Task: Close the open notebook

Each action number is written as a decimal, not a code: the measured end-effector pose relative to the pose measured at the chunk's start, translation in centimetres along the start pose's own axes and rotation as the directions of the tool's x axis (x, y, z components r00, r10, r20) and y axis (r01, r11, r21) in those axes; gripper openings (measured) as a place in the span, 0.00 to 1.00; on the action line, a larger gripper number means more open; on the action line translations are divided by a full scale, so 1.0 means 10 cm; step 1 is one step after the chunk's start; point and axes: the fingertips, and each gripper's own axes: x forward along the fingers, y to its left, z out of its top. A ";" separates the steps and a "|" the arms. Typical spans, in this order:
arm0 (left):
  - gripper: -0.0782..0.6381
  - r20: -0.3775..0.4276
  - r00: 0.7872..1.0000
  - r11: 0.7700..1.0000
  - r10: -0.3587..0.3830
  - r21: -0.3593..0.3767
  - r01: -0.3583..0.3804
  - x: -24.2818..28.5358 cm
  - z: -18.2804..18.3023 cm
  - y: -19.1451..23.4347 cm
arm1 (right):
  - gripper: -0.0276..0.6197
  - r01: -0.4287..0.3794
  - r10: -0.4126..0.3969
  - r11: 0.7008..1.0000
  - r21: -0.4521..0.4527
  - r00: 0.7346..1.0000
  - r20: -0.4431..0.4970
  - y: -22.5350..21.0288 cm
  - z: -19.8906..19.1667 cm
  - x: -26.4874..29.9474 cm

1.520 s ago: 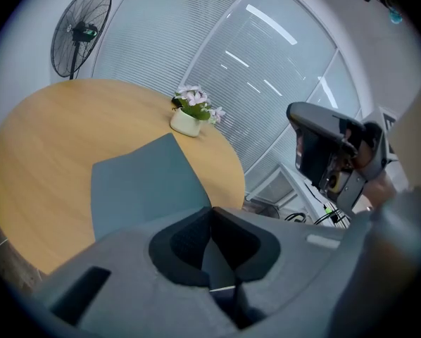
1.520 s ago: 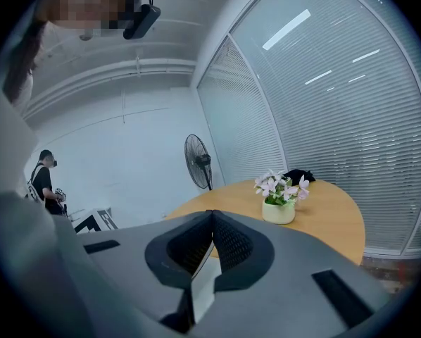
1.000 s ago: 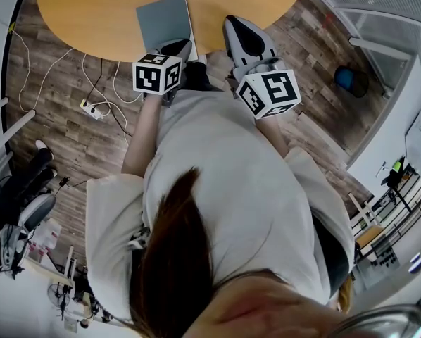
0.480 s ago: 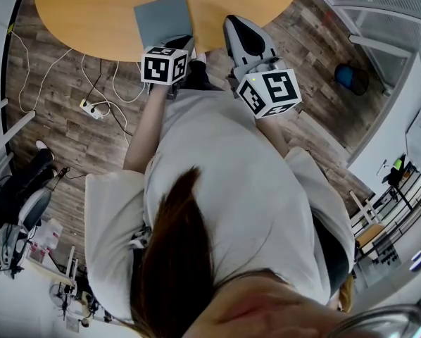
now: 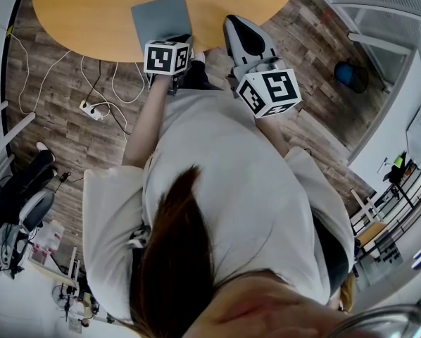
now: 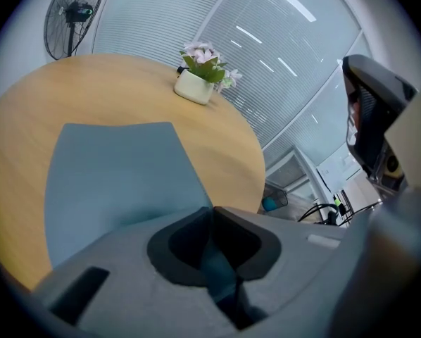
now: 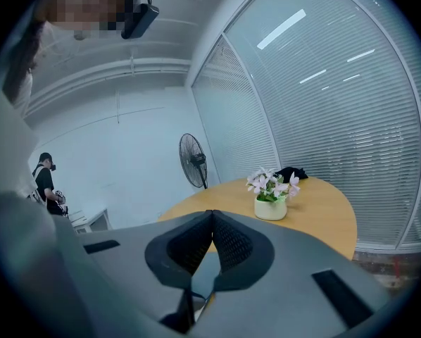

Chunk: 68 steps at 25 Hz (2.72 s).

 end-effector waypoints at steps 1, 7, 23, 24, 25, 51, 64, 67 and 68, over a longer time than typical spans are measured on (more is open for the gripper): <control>0.16 -0.002 1.000 1.000 -0.001 -0.003 0.001 0.00 0.00 0.01 | 0.05 0.003 -0.003 1.000 0.001 1.000 0.000 -0.01 0.00 0.00; 0.17 0.017 0.999 1.000 -0.028 -0.002 0.028 -0.02 0.00 -0.02 | 0.05 0.001 -0.001 1.000 0.002 1.000 -0.001 -0.02 -0.01 0.00; 0.30 0.061 0.996 0.998 -0.070 0.013 0.069 -0.01 -0.04 -0.10 | 0.05 0.005 -0.005 1.000 -0.003 1.000 -0.008 0.01 -0.03 0.00; 0.27 0.066 0.996 0.998 -0.061 0.012 0.060 -0.02 -0.04 -0.08 | 0.05 0.003 -0.003 1.000 -0.004 1.000 -0.008 0.02 -0.04 0.01; 0.26 0.068 0.996 0.998 -0.056 0.010 0.056 -0.02 -0.04 -0.07 | 0.05 0.000 0.000 1.000 -0.004 1.000 -0.008 0.03 -0.04 0.01; 0.13 0.220 0.971 0.993 0.092 0.058 -0.107 -0.28 0.23 0.00 | 0.05 -0.022 0.022 0.999 -0.035 1.000 0.004 0.19 0.03 -0.02; 0.13 0.485 0.868 0.979 0.108 0.098 -0.176 -1.02 1.03 0.04 | 0.05 -0.057 0.061 0.994 -0.089 0.997 0.042 0.40 0.24 0.08; 0.13 0.547 0.831 0.967 0.105 0.138 -0.214 -1.23 1.20 0.06 | 0.05 -0.052 0.059 0.993 -0.107 0.997 0.059 0.45 0.29 0.12; 0.13 0.566 0.818 0.962 0.103 0.152 -0.227 -1.31 1.25 0.05 | 0.05 -0.049 0.056 0.993 -0.112 0.996 0.064 0.47 0.31 0.13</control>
